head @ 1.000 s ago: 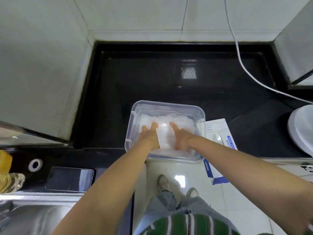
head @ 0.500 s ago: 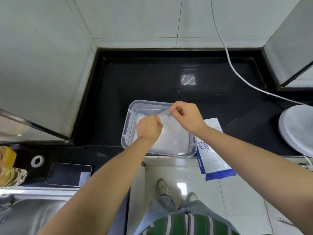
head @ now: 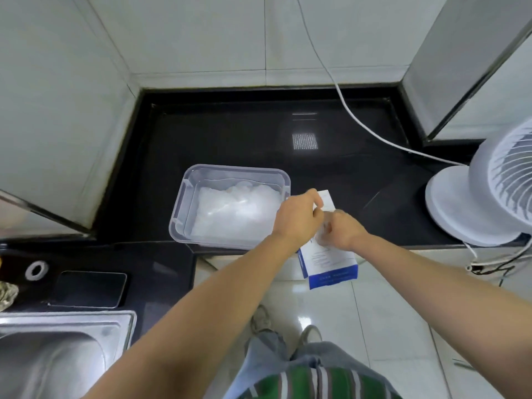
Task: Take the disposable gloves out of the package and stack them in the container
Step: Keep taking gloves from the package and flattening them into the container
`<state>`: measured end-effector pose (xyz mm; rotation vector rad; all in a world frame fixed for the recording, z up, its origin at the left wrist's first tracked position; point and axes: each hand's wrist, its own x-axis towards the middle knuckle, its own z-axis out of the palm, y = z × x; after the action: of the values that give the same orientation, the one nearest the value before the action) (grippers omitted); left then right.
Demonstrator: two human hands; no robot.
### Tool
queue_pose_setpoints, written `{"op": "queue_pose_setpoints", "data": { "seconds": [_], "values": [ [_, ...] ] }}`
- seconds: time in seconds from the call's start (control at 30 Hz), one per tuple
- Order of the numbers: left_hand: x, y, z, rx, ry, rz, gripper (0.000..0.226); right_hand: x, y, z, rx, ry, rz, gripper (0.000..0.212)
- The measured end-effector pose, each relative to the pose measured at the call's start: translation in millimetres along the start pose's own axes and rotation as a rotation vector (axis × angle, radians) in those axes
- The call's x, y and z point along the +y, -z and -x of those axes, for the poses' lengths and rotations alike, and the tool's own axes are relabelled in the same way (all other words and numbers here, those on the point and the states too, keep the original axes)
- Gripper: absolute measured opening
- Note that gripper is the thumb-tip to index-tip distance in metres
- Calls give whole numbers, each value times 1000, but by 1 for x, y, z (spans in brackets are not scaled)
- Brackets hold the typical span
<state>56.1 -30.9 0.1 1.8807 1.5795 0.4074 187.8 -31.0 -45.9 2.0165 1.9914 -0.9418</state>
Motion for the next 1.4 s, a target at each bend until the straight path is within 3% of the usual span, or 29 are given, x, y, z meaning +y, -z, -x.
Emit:
{"op": "queue_pose_setpoints", "data": {
  "seconds": [0.07,0.27,0.43,0.57,0.67,0.77,0.87,1.07,1.23,1.4],
  "values": [
    [8,-12,2,-68,18,-6,23,5,-7,0,50,-17,-5,4],
    [2,-46,11,-327,177,-118,45,13,-17,1,169,-14,6,24],
    [-15,-49,15,-356,205,-114,64,10,-19,2,233,38,-27,13],
    [-20,-53,12,-308,228,-86,74,13,-18,-7,213,96,-357,18],
    [-22,-55,10,-275,240,-90,72,12,-10,-7,199,91,-647,11],
    [-20,-58,8,-280,233,-115,65,9,4,-7,318,37,-946,16],
    [-21,-59,6,-317,225,-171,76,4,23,-9,377,2,-1168,14],
    [-6,-53,-3,-170,313,208,46,9,33,-9,259,-8,-1153,23],
    [15,-28,-24,46,487,837,30,12,42,-7,255,-45,-1270,25],
    [4,5,-38,43,496,902,38,6,57,-6,35,38,-1457,18]
  ]
}}
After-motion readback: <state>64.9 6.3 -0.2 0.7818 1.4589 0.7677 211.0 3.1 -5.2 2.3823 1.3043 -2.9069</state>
